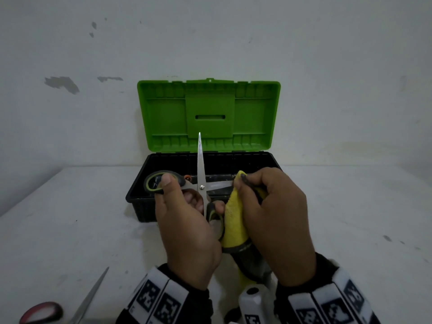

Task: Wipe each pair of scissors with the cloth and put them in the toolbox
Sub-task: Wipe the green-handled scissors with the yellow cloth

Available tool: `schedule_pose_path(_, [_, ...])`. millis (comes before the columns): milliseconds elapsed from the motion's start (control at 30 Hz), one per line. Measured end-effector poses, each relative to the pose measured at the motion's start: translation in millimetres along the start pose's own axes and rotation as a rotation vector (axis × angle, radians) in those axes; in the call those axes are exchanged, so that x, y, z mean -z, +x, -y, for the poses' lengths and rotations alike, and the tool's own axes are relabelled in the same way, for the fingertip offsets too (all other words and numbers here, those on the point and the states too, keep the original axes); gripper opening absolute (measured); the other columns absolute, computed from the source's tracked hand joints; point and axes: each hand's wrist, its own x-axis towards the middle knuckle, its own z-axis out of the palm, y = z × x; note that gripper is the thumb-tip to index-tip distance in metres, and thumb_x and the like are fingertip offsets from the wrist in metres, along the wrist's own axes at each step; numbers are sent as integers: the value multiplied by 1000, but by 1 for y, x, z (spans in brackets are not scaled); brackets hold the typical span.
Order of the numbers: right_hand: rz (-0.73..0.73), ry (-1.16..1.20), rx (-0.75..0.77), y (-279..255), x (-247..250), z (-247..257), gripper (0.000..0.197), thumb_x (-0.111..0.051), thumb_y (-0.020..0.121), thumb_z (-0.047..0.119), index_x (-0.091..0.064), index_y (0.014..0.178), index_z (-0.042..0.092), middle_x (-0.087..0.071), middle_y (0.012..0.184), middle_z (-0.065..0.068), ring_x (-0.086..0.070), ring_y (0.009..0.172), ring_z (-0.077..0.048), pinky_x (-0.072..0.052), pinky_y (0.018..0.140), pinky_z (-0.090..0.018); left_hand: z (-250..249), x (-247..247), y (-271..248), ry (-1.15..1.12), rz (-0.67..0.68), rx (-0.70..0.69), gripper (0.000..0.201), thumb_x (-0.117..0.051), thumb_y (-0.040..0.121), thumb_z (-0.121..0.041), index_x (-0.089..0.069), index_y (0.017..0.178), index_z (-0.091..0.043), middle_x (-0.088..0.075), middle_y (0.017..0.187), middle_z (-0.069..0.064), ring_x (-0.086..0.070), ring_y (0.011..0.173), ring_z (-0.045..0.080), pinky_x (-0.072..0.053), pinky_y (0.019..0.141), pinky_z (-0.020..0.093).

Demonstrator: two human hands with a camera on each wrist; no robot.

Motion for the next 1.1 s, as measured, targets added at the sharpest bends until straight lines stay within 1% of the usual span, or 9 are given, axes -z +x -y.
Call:
schedule_pose_path(100, [16, -8, -78, 8, 8, -10, 16, -71, 87, 23, -64, 74, 16, -59, 72, 7, -55, 73, -5, -37, 62, -4, -8, -7, -5, -40, 8, -1, 32, -37, 102, -43, -51, 87, -19, -35, 58, -8, -37, 46, 7, -41, 48, 29])
schedule_pose_path(267, [-1, 58, -93, 13, 28, -3, 11, -73, 86, 26, -67, 77, 22, -63, 73, 16, -59, 78, 3, -40, 62, -4, -13, -9, -13, -9, 21, -6, 33, -35, 102, -44, -48, 82, -22, -31, 63, -5, -34, 51, 9, -41, 44, 28])
schedule_pose_path(400, [90, 97, 8, -9, 21, 27, 7, -72, 86, 22, -67, 82, 20, -62, 80, 11, -58, 78, -1, -42, 68, -8, -9, -1, -21, 12, 50, 7, 48, -38, 100, -48, -52, 116, -4, -61, 89, 17, -61, 82, 32, -52, 75, 45])
schedule_pose_path(467, [103, 55, 80, -21, 13, 36, 6, -69, 87, 18, -66, 82, 16, -60, 81, 6, -53, 75, -4, -41, 70, -9, -10, 4, -29, 25, 46, 44, 58, -38, 99, -50, -38, 136, -5, -53, 126, 28, -52, 116, 46, -45, 98, 56])
schedule_pose_path(533, [100, 9, 102, -25, 11, 37, 10, -68, 87, 18, -63, 79, 15, -57, 79, 4, -49, 72, -6, -39, 68, -9, -11, 8, -34, 39, 29, 45, 61, -39, 98, -52, -38, 137, -6, -48, 134, 27, -46, 124, 46, -40, 104, 56])
schedule_pose_path(600, [88, -20, 65, -26, 18, 32, 14, -69, 88, 19, -61, 76, 16, -55, 76, 4, -48, 70, -6, -37, 67, -7, -15, 10, -39, 34, -23, 12, 54, -39, 99, -50, -48, 127, -6, -62, 95, 11, -59, 88, 36, -50, 83, 42])
schedule_pose_path(667, [43, -52, -5, -26, 28, 23, 17, -69, 88, 20, -60, 74, 17, -54, 74, 6, -48, 68, -5, -36, 66, -5, -21, 10, -45, -5, -39, -1, 42, -38, 101, -46, -52, 106, -7, -40, 68, -2, -41, 56, 18, -44, 55, 33])
schedule_pose_path(933, [-8, -61, -94, -31, 43, 26, 15, -68, 89, 24, -59, 77, 25, -57, 74, 12, -53, 74, 4, -37, 66, -2, -27, 16, -54, -43, -54, -59, 48, -36, 102, -44, -50, 125, -4, -33, 70, -1, -36, 58, 14, -42, 45, 28])
schedule_pose_path(1100, [-46, 53, -155, -35, 55, 29, 11, -69, 88, 28, -65, 78, 24, -63, 76, 16, -59, 78, 0, -40, 63, -6, -33, 19, -60, -51, -11, -53, 33, -36, 102, -43, -52, 105, -15, -31, 68, 0, -34, 57, 14, -43, 47, 31])
